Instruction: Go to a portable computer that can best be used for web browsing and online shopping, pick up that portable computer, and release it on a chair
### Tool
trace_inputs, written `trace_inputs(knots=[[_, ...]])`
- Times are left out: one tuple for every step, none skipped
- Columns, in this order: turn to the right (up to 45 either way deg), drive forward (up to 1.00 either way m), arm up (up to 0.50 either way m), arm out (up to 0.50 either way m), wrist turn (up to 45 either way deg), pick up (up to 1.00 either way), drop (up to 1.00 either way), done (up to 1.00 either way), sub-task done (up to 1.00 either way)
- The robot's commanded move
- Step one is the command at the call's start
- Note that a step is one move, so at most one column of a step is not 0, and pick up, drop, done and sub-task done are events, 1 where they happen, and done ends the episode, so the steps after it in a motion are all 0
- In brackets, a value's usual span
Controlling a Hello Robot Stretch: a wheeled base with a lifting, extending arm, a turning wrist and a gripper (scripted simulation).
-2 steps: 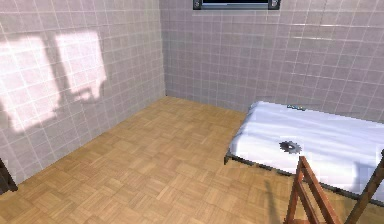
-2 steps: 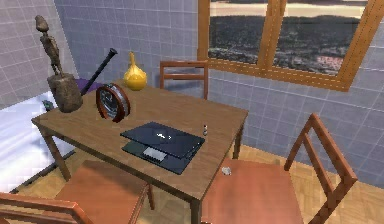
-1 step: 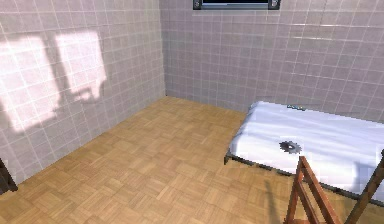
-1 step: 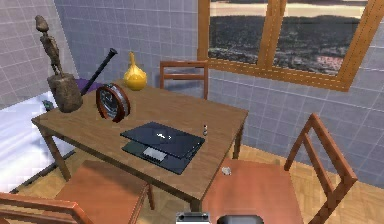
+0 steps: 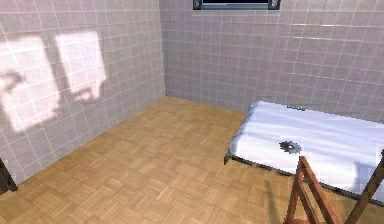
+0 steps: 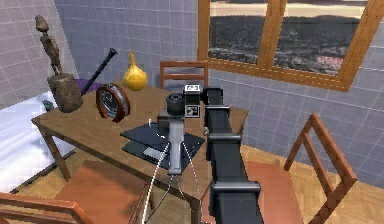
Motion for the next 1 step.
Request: trace_inputs(knots=[[0.0,0.0,0.0,0.0,45.0,0.0,0.0,0.0,0.0]])
